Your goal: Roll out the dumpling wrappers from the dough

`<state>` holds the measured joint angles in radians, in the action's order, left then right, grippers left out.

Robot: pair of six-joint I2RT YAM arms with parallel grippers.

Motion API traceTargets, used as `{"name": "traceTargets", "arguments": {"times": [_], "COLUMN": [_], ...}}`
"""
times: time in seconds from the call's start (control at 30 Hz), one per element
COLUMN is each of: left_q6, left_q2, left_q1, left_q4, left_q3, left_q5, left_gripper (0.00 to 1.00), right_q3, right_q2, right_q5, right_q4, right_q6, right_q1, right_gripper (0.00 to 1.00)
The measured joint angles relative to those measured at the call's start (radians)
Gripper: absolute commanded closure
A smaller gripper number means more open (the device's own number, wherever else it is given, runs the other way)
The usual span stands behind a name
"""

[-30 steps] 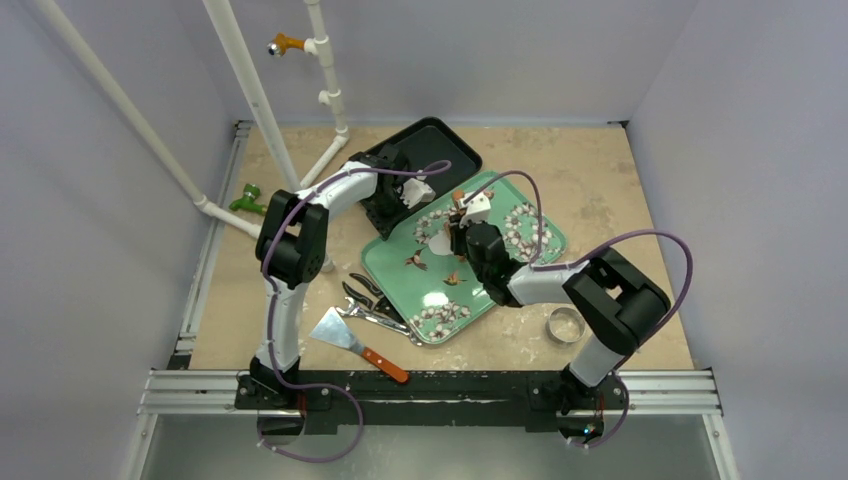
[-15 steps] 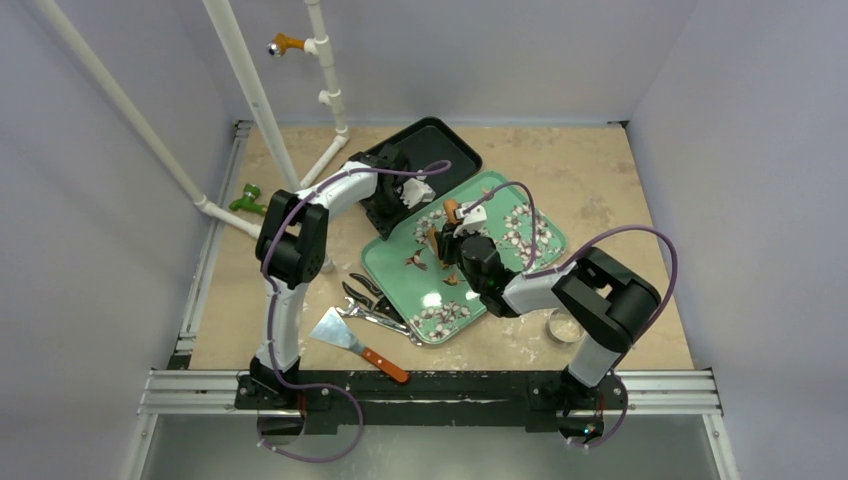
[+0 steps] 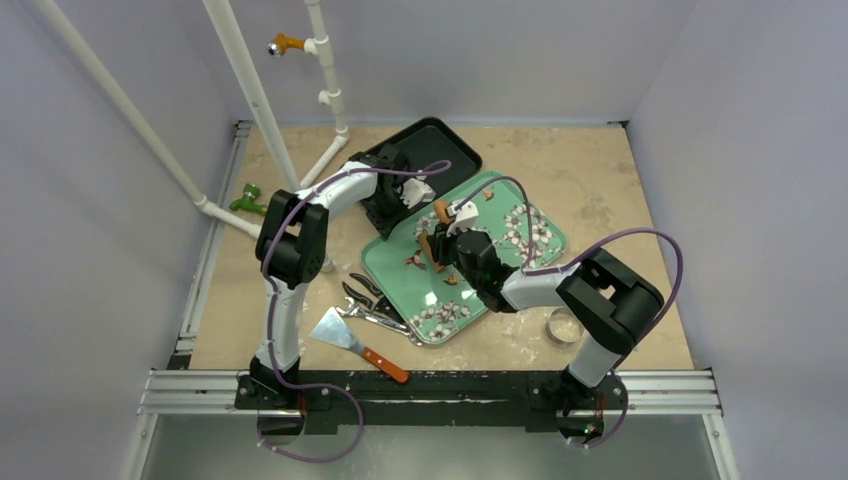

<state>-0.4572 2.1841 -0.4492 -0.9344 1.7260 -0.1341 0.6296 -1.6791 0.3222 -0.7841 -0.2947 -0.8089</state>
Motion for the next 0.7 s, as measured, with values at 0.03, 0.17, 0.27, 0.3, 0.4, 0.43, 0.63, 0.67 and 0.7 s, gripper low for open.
{"name": "traceTargets", "arguments": {"times": [0.03, 0.17, 0.27, 0.3, 0.4, 0.43, 0.63, 0.67, 0.7], "left_q6": [0.000, 0.000, 0.000, 0.000, 0.000, 0.000, 0.000, 0.000, 0.000], "left_q2": [0.000, 0.000, 0.000, 0.000, 0.000, 0.000, 0.000, 0.000, 0.000], "left_q1": [0.000, 0.000, 0.000, 0.000, 0.000, 0.000, 0.000, 0.000, 0.000], "left_q4": [0.000, 0.000, 0.000, 0.000, 0.000, 0.000, 0.000, 0.000, 0.000], "left_q3": [0.000, 0.000, 0.000, 0.000, 0.000, 0.000, 0.000, 0.000, 0.000], "left_q5": [0.000, 0.000, 0.000, 0.000, 0.000, 0.000, 0.000, 0.000, 0.000], "left_gripper": [1.00, 1.00, 1.00, 1.00, 1.00, 1.00, 1.00, 1.00, 1.00], "right_q3": [0.005, 0.010, 0.010, 0.010, 0.010, 0.012, 0.016, 0.016, 0.016], "right_q2": [0.000, 0.031, 0.095, 0.119, 0.184, 0.204, 0.221, 0.205, 0.177], "right_q5": [-0.011, -0.061, -0.096, -0.110, -0.127, -0.126, 0.004, 0.024, 0.052], "right_q4": [0.008, 0.068, 0.163, 0.188, 0.220, 0.223, 0.177, 0.162, 0.140], "right_q6": [0.000, 0.001, 0.002, 0.000, -0.007, -0.011, -0.030, -0.029, -0.026], "right_q1": [-0.001, -0.003, 0.011, 0.022, 0.073, 0.092, 0.149, 0.149, 0.149], "right_gripper": [1.00, 1.00, 1.00, 1.00, 1.00, 1.00, 1.00, 1.00, 1.00]}}
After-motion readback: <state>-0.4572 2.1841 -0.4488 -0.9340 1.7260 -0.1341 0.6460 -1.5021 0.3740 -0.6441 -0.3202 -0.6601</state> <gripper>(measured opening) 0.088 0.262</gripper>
